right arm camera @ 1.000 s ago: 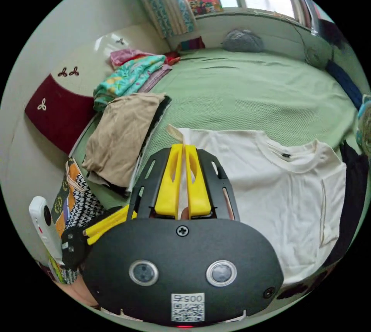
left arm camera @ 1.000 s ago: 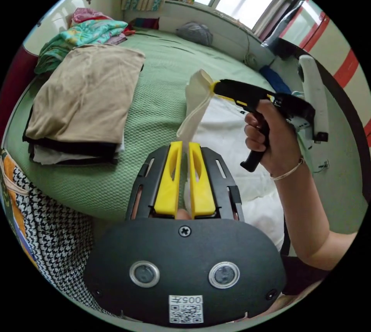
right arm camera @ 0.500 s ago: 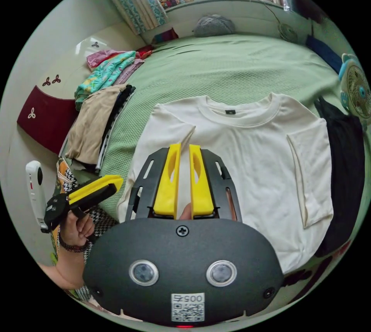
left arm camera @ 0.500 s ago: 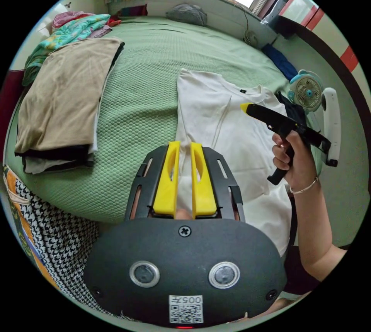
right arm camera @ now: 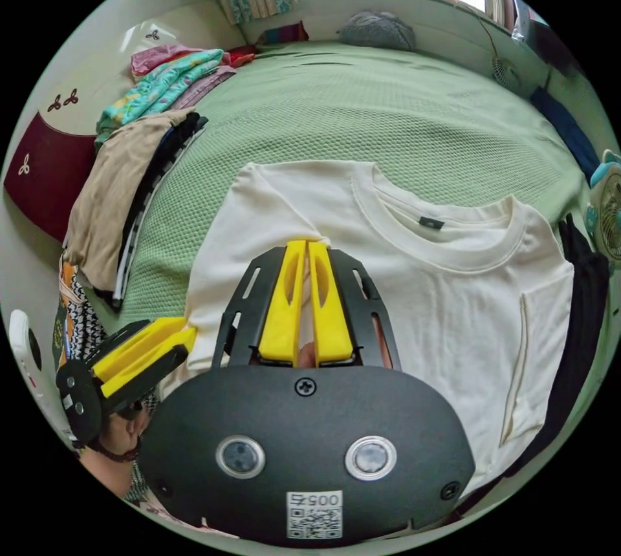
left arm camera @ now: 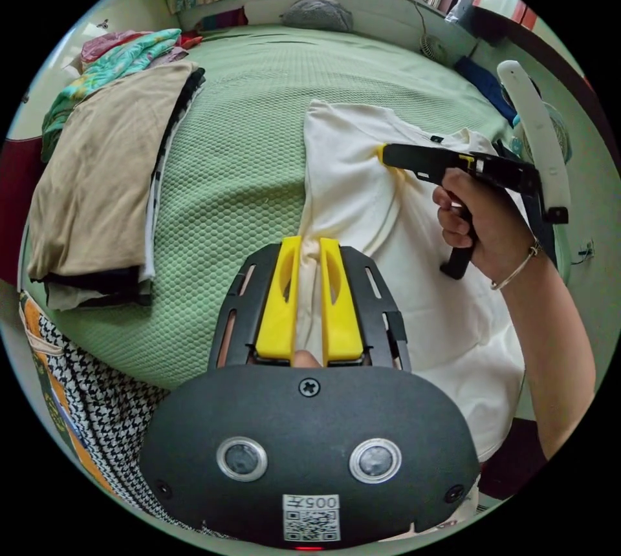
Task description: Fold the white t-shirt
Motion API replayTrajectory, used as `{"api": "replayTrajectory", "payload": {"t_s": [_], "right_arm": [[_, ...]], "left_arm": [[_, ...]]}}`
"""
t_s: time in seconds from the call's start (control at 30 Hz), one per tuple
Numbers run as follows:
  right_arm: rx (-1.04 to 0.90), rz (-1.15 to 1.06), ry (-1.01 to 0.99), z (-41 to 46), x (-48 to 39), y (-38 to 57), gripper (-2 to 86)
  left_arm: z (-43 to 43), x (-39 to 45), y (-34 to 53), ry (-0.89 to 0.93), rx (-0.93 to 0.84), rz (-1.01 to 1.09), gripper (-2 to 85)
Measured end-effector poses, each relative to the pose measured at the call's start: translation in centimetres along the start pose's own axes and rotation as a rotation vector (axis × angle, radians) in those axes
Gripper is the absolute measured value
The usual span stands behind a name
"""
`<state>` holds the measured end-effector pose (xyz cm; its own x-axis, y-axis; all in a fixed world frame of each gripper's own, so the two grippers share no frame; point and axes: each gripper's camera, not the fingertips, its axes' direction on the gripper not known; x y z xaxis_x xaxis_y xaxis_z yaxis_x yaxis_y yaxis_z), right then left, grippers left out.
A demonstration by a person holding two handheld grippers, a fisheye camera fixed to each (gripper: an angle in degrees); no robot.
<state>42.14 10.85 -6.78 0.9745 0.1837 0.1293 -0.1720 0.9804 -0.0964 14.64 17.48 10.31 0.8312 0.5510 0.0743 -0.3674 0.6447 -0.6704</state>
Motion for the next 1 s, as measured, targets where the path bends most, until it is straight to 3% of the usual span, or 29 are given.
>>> {"api": "replayTrajectory", "payload": {"t_s": [0.23, 0.4, 0.53, 0.73, 0.83, 1.0], "right_arm": [[0.081, -0.08, -0.003, -5.2, 1.5, 3.6, 2.6], [0.138, -0.045, 0.261, -8.3, 7.6, 6.1, 9.0], [0.127, 0.053, 0.363, -9.4, 12.9, 6.0, 11.1], [0.131, 0.178, 0.352, -9.6, 19.0, 4.3, 11.6], [0.046, 0.195, 0.342, -7.5, 20.5, 3.2, 10.8], [0.043, 0.223, 0.255, -6.7, 21.2, 3.6, 3.9]], "left_arm": [[-2.8, -0.3, 0.3, 0.015, 0.074, 0.018, 8.0], [-2.6, -0.1, -2.7, 0.021, 0.06, 0.045, 10.0], [-1.7, 0.5, -6.2, 0.04, 0.051, 0.075, 11.4], [0.9, 1.4, -10.8, 0.103, 0.024, 0.104, 14.3], [2.6, 1.7, -12.2, 0.104, -0.023, 0.084, 14.7], [2.6, 2.5, -12.2, 0.044, -0.01, 0.093, 11.9]]}}
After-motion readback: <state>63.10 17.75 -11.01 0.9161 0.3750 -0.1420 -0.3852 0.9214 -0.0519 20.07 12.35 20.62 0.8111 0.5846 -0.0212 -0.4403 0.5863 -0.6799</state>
